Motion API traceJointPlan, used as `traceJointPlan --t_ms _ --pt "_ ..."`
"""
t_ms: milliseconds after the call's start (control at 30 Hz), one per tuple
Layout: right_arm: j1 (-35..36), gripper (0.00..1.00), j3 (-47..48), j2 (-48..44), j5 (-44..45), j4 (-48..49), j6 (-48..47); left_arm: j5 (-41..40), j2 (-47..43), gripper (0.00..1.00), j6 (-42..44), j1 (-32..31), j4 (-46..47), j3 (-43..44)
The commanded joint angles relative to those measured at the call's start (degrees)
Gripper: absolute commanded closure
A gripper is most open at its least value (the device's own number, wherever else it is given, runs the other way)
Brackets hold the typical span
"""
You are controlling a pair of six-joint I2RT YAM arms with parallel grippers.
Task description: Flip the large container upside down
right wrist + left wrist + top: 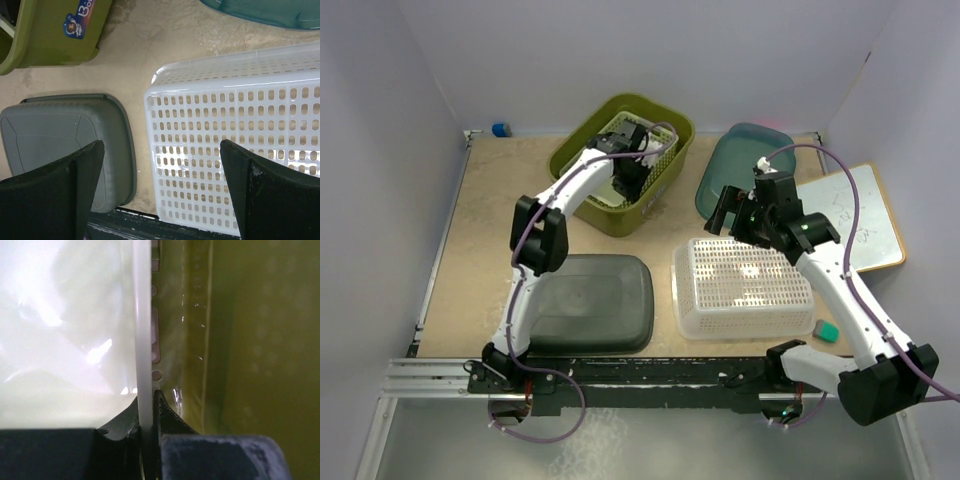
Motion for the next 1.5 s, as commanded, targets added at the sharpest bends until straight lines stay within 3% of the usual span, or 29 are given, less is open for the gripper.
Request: traceJointPlan --t_ms 0,167,633,833,933,1067,1200,1367,1467 --pt "0.2 0.0 2.8 0.3 -0.5 1.5 0.4 -2.8 -8.0 1.0 -1.7 0.5 3.8 3.1" --pt "0.2 0.0 2.4 0.2 -0.8 1.8 0.8 -4.8 -13.8 1.0 -7.4 1.8 10.1 2.2" --pt "0.1 0.0 2.0 -0.3 -1.4 2.3 1.3 8.7 -18.4 1.0 -16.8 5.6 17.3 4.1" --pt "0.2 0.0 1.0 -1.6 -2.0 2.6 1.6 17.6 -26.0 1.0 -28.1 8.8 26.1 2.6" --pt "0.2 0.0 0.6 -2.5 -2.0 2.7 1.6 22.7 -32.9 1.0 -38.7 12.6 37.4 -4.6" --pt "0.2 0.0 0.1 -3.0 -2.9 3.2 1.3 28.8 -43.4 1.0 -62.4 20.8 64.2 -24.7" --pt "0.2 0.0 -0.2 -3.2 -3.9 3.9 1.0 32.7 -51.4 1.0 -81.0 28.1 87.2 -39.0" --pt "0.2 0.0 0.2 -3.0 -4.8 4.4 0.0 35.5 -56.6 1.0 -96.4 35.4 101.4 -50.3" --pt "0.2 0.0 0.5 -3.3 -5.2 4.4 -1.1 36.0 -56.2 1.0 -112.5 41.6 118.3 -57.1"
